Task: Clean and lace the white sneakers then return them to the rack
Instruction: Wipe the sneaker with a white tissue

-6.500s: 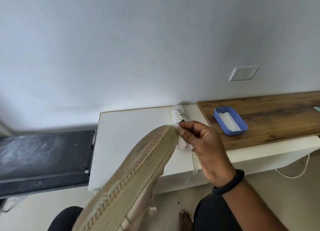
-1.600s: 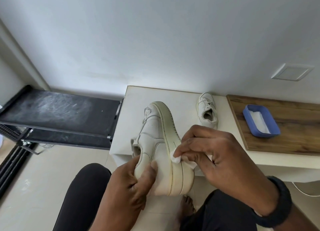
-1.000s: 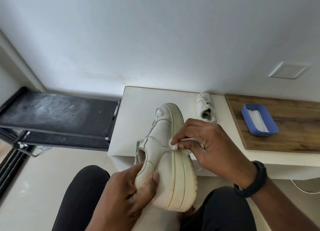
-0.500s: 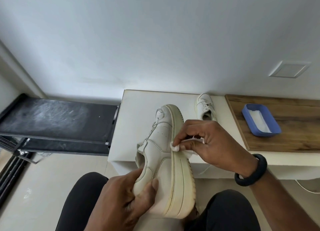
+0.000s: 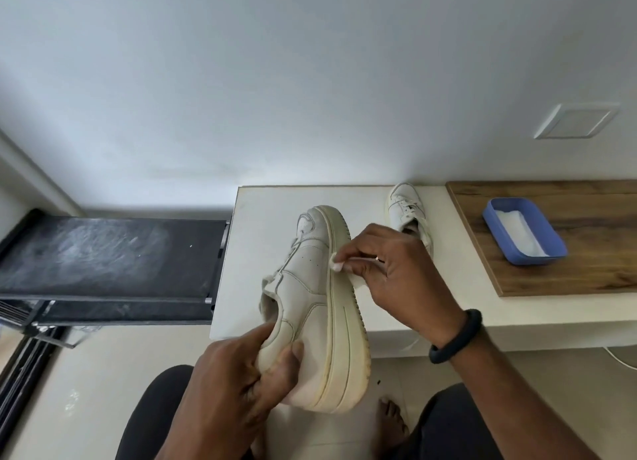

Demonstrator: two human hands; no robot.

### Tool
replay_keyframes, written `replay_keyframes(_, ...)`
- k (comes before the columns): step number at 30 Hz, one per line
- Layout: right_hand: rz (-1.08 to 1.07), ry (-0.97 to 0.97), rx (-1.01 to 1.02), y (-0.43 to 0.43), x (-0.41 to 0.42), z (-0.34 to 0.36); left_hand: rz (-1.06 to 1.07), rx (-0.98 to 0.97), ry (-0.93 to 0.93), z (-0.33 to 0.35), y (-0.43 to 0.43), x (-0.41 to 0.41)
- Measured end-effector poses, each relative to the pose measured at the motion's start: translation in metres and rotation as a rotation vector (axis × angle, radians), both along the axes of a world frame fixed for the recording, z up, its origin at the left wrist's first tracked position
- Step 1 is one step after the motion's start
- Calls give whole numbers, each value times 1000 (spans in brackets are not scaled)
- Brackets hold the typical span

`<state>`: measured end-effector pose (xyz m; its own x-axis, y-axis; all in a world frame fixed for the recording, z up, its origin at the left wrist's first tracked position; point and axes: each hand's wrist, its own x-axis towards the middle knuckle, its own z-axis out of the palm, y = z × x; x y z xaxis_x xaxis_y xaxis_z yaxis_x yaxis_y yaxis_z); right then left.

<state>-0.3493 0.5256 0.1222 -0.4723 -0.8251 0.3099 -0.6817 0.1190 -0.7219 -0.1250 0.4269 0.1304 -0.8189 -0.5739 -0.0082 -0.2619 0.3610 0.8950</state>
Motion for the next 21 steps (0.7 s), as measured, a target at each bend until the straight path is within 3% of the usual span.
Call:
replay_keyframes(3,-167,-75,-79,-4,-6,-20,31,-89,-68,-10,-5,-14)
replay_keyframes(8,-404,-514,-256,6,3,-52,105,-465,-199,-47,-29,-60)
replay_keyframes(11,-521,-722,-231,9,9,-87,94,-699,-284,-73,-50,-103)
replay_keyframes(21,-596,-705,28,6,6,-166,-77,-913,-532,-124,-76,-210)
